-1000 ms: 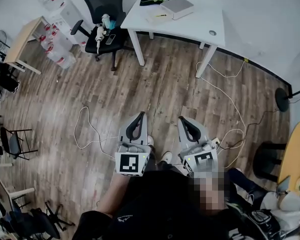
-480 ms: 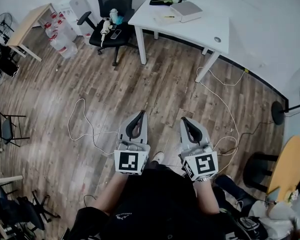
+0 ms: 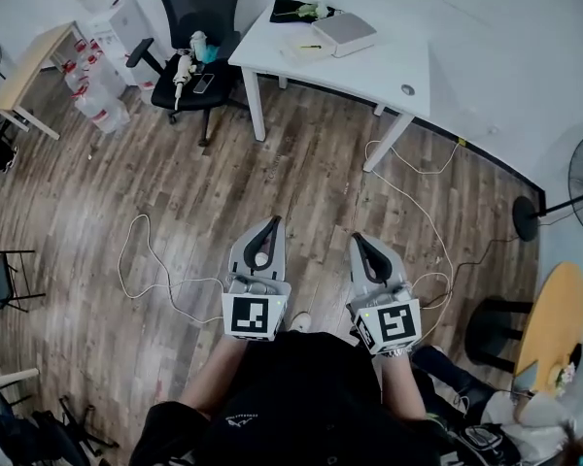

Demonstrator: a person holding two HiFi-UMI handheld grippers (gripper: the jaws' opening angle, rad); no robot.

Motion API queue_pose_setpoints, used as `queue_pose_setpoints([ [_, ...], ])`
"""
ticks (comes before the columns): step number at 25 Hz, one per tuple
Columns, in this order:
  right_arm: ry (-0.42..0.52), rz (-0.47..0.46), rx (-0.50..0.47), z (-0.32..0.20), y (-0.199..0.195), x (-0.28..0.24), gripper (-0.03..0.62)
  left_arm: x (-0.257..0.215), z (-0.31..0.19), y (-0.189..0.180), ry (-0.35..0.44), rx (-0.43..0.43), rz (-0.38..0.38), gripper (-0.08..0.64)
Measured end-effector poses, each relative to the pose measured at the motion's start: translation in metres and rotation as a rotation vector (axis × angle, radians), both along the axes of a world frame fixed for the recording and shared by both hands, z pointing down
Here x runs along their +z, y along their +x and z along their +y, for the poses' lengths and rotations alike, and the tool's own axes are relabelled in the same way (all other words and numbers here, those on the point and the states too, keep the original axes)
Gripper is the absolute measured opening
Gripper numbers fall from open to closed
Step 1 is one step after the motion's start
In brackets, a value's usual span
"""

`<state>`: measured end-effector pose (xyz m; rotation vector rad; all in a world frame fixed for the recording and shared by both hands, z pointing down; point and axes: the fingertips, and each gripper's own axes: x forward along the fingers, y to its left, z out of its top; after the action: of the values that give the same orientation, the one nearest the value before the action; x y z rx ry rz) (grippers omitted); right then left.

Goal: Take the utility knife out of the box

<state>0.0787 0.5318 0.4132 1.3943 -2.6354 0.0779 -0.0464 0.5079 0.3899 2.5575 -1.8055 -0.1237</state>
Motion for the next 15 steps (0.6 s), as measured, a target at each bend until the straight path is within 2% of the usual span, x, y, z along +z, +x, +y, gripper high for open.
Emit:
queue_pose_setpoints([
  [9,0.006,0.034,0.052,-0.093,-0.041,-0.011,0.005,-0.005,-0.096,-0.042,0.004,0.037,-0.034,0.006],
  [15,-0.004,0.039,0.087,-0.151,-0.069,-0.014,0.005,-0.016,-0.157,-0.061,0.04,0.104,-0.045,0.006],
])
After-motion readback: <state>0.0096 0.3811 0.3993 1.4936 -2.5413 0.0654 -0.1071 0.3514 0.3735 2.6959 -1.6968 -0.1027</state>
